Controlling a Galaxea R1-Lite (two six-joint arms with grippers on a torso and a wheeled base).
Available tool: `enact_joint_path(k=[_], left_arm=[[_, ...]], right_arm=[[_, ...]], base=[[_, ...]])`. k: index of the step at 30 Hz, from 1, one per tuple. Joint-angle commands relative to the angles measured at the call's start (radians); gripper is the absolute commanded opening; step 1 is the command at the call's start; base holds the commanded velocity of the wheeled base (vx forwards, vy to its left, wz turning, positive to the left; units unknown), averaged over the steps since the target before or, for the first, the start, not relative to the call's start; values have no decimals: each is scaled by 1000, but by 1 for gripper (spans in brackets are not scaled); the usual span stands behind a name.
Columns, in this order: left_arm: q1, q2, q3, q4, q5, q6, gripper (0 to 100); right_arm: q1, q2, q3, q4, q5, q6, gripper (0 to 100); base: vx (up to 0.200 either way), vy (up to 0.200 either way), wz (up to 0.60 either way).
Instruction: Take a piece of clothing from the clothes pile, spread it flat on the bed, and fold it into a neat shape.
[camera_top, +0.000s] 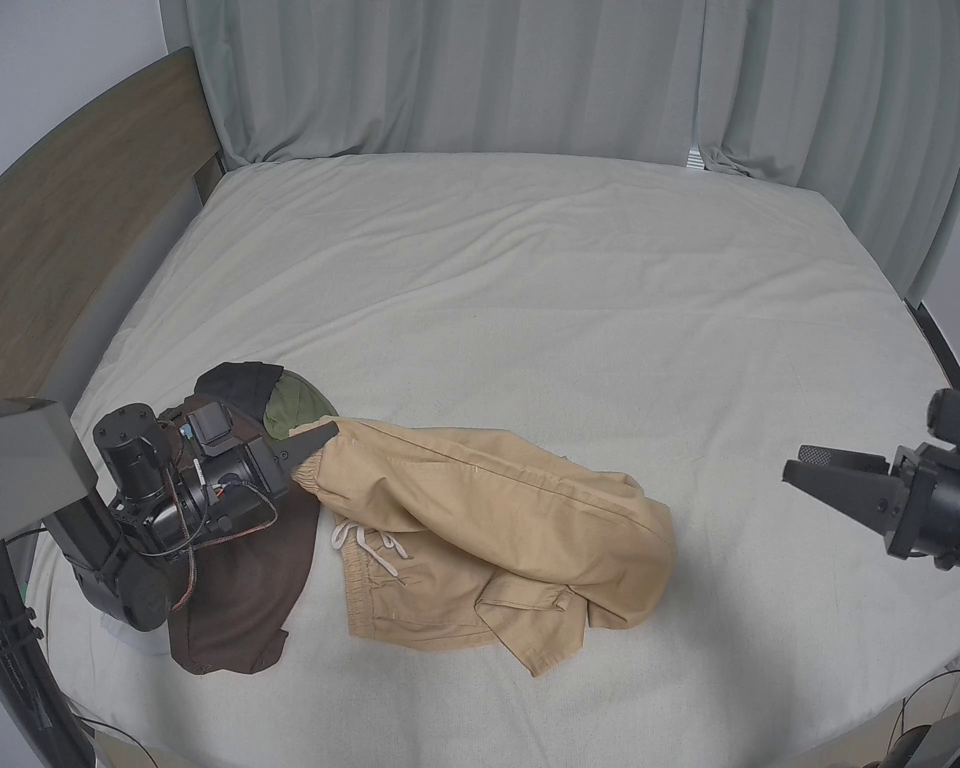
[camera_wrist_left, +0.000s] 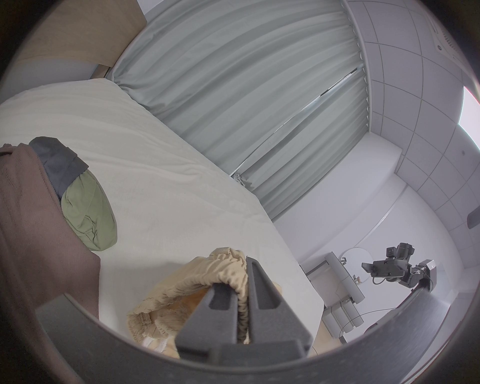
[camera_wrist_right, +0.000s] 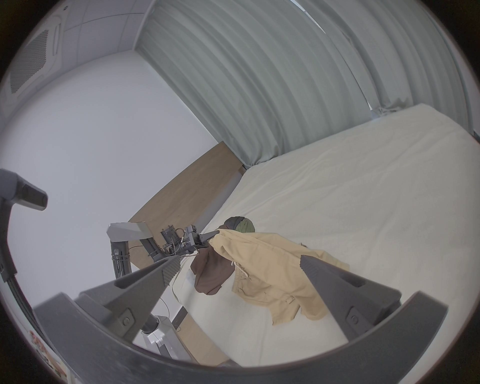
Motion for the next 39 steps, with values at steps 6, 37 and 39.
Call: enact_joint_path(k=[6,37,39], left_arm=[[3,1,1,-4,-1,0,0],[38,11,-8,-4,-1,-3,0],[40,11,-8,-4,-1,-3,0]], right_arm=[[3,180,42,-109,-3,51,100],[-83,565,154,-371,-1,89,100],[-86,614,171,-441,-3,92,100]], base=[[0,0,0],[0,0,0],[0,0,0]])
